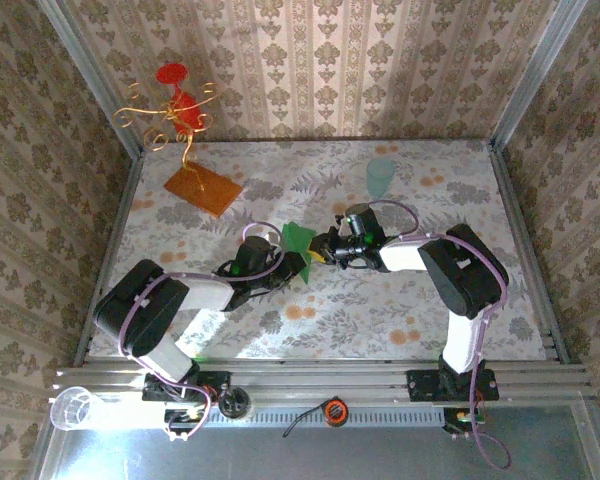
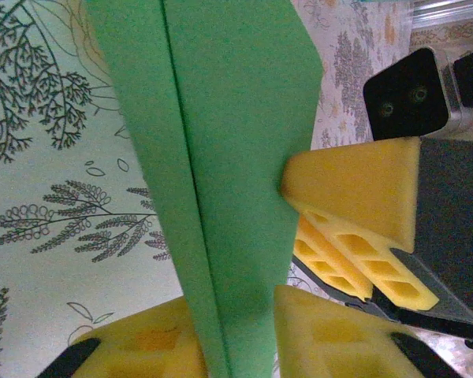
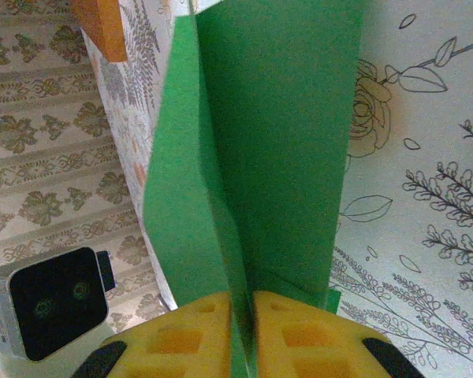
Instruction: Fold a paper plane with a square sheet of paper (pick it up from the middle)
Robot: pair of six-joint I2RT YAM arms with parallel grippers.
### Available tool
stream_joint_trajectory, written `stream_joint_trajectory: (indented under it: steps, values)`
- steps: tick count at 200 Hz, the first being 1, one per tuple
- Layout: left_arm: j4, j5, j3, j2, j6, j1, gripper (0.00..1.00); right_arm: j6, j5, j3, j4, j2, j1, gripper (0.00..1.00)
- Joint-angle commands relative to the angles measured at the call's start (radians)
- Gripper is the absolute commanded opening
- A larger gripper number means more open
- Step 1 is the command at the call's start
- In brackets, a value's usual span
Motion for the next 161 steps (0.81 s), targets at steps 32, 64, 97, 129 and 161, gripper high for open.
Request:
stream_joint_trajectory:
  steps: [32,64,97,129,161]
  values:
    - [0.026,0.007,0.001,0.021,0.043,0.007,0.17,-0.072,0.05,-0.009,-0.106,-0.047,-0.024,0.29]
    - [0.018,0.028,0.007,0.02,0.055,0.024,0.1,-0.128,0.099,-0.017,-0.186,-0.106,-0.045,0.41]
    - [-0.011,0.046,0.018,-0.007,0.097,0.042,0.07,-0.165,0.153,-0.057,-0.207,-0.181,-0.08,0.53]
    - [-0.174,0.038,0.066,-0.082,0.206,0.06,0.06,-0.25,0.237,-0.077,-0.294,-0.266,-0.103,0.6]
    - [-0.532,-0.025,0.205,-0.174,0.444,0.067,0.05,-0.344,0.349,-0.083,-0.407,-0.354,-0.113,0.63]
